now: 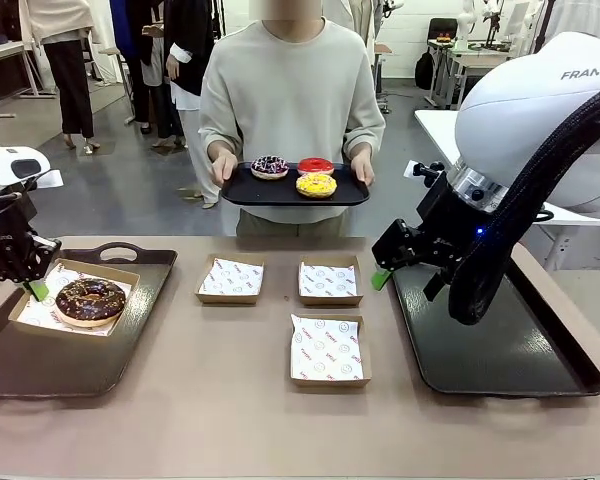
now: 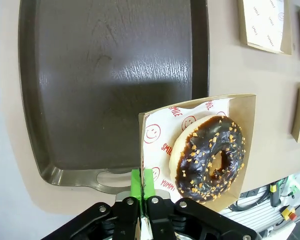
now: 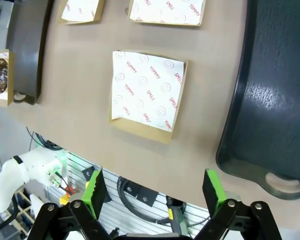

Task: Individually package the donuts and arrange them on the tray.
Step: Place the picked Paper togo box on the Handle tray while simultaneously picking up another Paper togo box from the table with the other hand.

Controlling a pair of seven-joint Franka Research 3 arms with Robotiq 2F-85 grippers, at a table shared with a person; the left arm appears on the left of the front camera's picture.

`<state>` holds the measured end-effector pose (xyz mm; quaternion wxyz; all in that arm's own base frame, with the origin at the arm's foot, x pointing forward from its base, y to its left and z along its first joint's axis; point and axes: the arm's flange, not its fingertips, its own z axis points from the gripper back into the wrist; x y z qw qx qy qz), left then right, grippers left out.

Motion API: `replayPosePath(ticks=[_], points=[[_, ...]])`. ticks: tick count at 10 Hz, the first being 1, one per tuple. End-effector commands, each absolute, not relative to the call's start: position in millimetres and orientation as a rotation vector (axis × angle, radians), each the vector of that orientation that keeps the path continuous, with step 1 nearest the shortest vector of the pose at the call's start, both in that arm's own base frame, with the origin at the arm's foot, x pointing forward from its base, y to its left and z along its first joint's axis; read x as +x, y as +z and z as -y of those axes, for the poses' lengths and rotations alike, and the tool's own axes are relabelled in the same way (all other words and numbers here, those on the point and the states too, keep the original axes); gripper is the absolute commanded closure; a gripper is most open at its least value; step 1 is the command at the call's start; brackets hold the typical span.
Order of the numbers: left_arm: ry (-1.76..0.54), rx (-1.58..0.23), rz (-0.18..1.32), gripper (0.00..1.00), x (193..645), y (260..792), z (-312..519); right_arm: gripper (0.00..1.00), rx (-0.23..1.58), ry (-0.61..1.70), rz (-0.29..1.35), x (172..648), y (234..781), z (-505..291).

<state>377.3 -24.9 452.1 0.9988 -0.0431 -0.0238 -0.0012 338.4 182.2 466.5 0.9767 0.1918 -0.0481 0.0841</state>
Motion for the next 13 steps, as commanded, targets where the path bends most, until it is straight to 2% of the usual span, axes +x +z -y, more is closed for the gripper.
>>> replayPosePath(ticks=[1,3,6,9,13], points=[[-0.002,-0.086,0.048,0.99,377,452,25,0.00,0.299,0.152,0.108,337,459,-192],[-0.015,-0.059,0.071,0.99,378,449,15,0.00,0.150,0.132,0.085,350,447,-230],[-0.077,-0.038,0.057,0.99,382,431,4,0.00,0.038,0.098,0.008,376,414,-272],[-0.116,-0.093,0.050,0.99,388,401,-2,0.00,-0.048,0.033,0.052,385,371,-287],[-0.116,-0.125,0.044,0.99,389,379,-4,0.00,0.082,0.046,0.117,381,339,-285]])
